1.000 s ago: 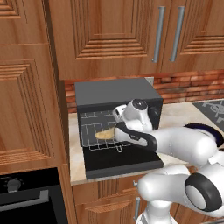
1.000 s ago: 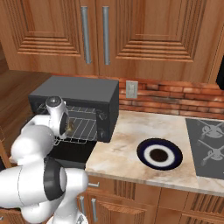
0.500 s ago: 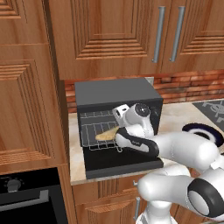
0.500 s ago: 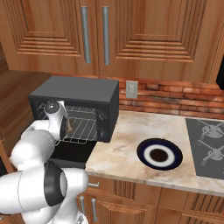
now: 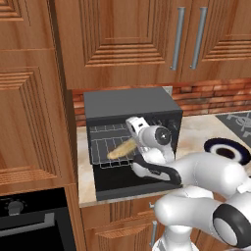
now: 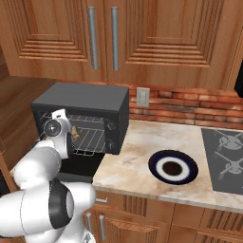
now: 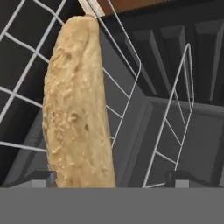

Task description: Pull the toaster oven rack outwards. Pick up the baguette from the plate and place it on the toaster oven rack. Close the toaster oven door fully and set the temperature to the lowest setting.

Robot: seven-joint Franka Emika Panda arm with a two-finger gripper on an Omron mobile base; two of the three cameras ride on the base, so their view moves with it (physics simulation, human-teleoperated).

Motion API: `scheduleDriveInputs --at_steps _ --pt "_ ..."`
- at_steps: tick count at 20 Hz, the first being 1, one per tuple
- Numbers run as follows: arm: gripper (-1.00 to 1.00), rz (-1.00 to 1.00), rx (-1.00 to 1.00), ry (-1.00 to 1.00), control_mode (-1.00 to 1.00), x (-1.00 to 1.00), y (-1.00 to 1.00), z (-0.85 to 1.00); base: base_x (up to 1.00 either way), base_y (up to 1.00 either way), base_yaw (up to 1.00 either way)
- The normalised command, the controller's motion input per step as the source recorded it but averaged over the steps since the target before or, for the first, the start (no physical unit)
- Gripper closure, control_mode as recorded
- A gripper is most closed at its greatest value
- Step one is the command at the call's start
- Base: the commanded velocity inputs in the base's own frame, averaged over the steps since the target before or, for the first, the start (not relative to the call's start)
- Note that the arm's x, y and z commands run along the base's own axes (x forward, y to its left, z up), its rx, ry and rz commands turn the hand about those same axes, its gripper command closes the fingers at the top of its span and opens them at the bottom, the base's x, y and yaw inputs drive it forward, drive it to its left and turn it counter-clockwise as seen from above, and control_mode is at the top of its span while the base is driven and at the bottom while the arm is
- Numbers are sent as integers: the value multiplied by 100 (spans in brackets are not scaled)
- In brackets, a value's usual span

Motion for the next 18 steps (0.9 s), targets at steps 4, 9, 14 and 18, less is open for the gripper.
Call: scheduleDriveInputs --at_steps 4,9,14,18 --pt "-100 11 0 -14 -100 6 -8 29 0 0 0" --pt "-100 12 0 -9 -100 9 -13 27 0 0 0" --pt "-100 14 0 -1 -100 2 -20 36 0 0 0" --pt "-100 13 0 4 -100 0 -23 42 0 0 0"
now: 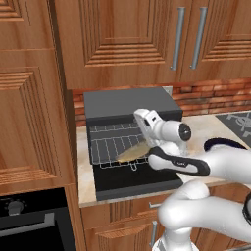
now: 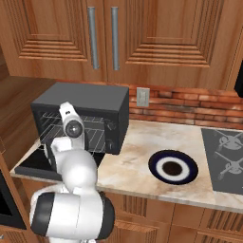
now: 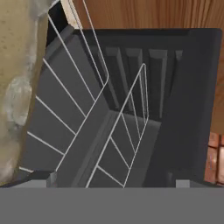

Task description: Pull the toaster oven rack outwards. Pick up the baguette from the plate and place it on the toaster oven rack. Close the toaster oven door fully and set the temperature to the lowest setting.

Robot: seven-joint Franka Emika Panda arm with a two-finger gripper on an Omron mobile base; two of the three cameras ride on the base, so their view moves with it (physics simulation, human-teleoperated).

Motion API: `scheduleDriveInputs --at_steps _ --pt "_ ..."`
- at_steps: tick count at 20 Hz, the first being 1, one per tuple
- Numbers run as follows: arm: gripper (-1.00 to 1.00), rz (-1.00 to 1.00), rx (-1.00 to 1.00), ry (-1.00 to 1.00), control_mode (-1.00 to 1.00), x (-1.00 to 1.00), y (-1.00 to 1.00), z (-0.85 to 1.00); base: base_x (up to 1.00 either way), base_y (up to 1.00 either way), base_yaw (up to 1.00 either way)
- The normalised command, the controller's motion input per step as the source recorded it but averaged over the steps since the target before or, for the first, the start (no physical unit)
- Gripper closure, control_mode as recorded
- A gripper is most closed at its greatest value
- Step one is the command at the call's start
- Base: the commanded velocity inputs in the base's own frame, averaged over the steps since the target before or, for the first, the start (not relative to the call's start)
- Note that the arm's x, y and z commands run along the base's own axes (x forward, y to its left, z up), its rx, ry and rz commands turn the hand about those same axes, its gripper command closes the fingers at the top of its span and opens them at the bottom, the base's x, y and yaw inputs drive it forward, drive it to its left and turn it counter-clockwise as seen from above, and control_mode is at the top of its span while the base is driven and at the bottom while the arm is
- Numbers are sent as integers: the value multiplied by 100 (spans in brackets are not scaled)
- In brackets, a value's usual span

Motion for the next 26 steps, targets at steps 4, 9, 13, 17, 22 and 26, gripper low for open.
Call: scheduleDriveInputs --at_steps 4,9,13,17,22,26 --pt "-100 8 0 9 -100 0 -18 63 0 0 0" --pt "-100 4 0 4 -100 0 -20 73 0 0 0" --pt "-100 2 -1 16 -100 -4 -20 66 0 0 0" --pt "-100 0 -9 34 -100 -5 -13 46 0 0 0" --pt "-100 1 -14 36 -100 -9 -2 30 0 0 0" --pt "-100 4 -19 30 -100 -33 -1 11 0 0 0"
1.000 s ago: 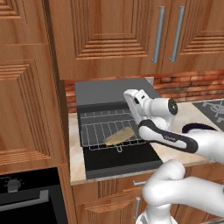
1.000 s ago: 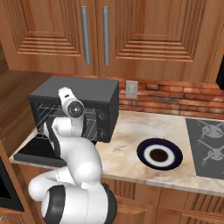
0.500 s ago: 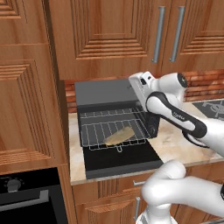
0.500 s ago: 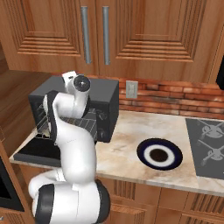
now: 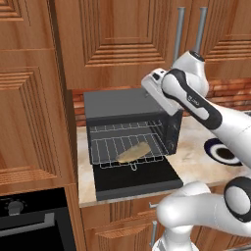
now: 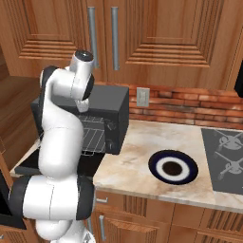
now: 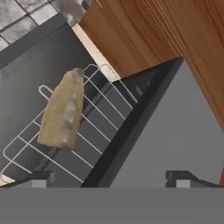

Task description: Pull the toaster oven rack outwards. Pick up the baguette from the plate and place it on the toaster oven rack. Close the toaster oven door fully and set the temperature to the lowest setting.

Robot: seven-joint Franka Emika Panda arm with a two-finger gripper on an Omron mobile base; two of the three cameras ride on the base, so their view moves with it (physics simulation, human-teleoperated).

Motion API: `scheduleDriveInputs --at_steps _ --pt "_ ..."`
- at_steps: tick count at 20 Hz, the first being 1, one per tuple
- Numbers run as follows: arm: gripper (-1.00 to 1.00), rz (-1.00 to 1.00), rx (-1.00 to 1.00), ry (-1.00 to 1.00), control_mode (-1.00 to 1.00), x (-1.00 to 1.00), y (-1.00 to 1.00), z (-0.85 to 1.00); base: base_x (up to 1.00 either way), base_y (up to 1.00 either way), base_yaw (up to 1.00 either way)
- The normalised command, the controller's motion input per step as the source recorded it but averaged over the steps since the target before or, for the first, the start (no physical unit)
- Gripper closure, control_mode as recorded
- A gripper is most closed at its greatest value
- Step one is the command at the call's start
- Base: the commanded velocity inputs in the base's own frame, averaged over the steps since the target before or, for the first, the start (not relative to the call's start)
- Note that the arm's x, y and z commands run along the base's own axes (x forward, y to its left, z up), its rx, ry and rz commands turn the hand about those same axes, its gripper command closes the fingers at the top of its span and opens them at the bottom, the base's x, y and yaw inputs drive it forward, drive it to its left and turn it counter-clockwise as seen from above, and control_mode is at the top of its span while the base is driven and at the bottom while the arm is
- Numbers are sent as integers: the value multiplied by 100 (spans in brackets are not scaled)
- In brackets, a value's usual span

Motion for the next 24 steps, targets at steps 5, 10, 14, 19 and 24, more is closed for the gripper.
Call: scheduleDriveInputs --at_steps 5,10,14,19,24 --pt "-100 9 -15 8 -100 -71 -10 9 0 0 0" --pt "-100 11 -7 -16 -100 -92 0 0 0 0 0" --pt "-100 13 -3 -42 -100 -95 0 0 0 0 0" --pt "-100 20 -1 -31 -100 -57 6 0 0 0 0" --pt "-100 29 -7 -3 -100 -7 16 0 0 0 0"
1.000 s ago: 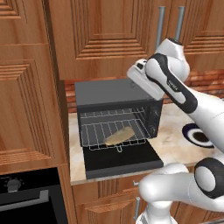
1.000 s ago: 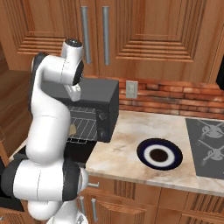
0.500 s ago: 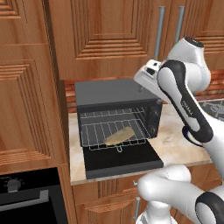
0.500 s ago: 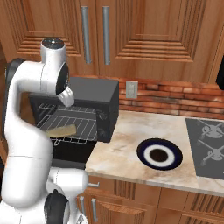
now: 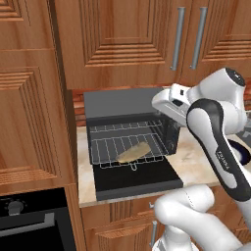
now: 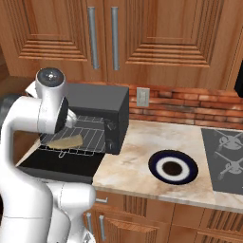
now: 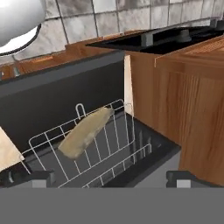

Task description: Pull the toaster oven rack outwards. Pick up the baguette from the plate and place it on the toaster oven rack. Close the toaster oven door fully and set the temperature to the lowest setting.

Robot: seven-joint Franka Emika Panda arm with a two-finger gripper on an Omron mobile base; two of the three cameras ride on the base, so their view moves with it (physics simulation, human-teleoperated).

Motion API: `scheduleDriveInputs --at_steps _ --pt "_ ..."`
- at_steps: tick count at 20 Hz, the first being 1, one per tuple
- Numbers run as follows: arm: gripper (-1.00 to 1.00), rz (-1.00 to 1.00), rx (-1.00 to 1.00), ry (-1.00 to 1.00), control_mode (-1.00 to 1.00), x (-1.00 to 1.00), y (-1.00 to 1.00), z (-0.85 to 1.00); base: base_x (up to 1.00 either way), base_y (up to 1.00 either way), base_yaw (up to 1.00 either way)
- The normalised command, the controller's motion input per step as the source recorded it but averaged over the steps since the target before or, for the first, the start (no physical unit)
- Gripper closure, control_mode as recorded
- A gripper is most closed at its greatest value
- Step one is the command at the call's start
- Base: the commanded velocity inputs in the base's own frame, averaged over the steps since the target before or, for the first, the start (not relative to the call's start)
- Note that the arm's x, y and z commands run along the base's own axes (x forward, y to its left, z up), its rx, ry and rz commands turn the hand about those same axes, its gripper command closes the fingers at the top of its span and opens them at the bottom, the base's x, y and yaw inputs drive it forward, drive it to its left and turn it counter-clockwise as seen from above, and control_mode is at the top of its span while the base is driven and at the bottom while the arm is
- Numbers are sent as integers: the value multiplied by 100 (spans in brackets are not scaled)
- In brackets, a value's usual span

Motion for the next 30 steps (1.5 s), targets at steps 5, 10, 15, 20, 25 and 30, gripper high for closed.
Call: scheduleDriveInputs --at_steps 5,10,15,20,25,30 --pt "-100 37 -21 15 -100 0 30 0 0 0 0" --pt "-100 17 -24 9 -100 0 29 -8 0 0 0" --pt "-100 -4 -7 -2 -100 -15 3 -34 0 0 0" --pt "-100 -4 0 -5 -100 -11 0 -39 0 0 0" --pt "-100 -2 0 0 -100 0 0 -42 0 0 0" --pt "-100 0 -2 0 -100 0 1 -42 0 0 0"
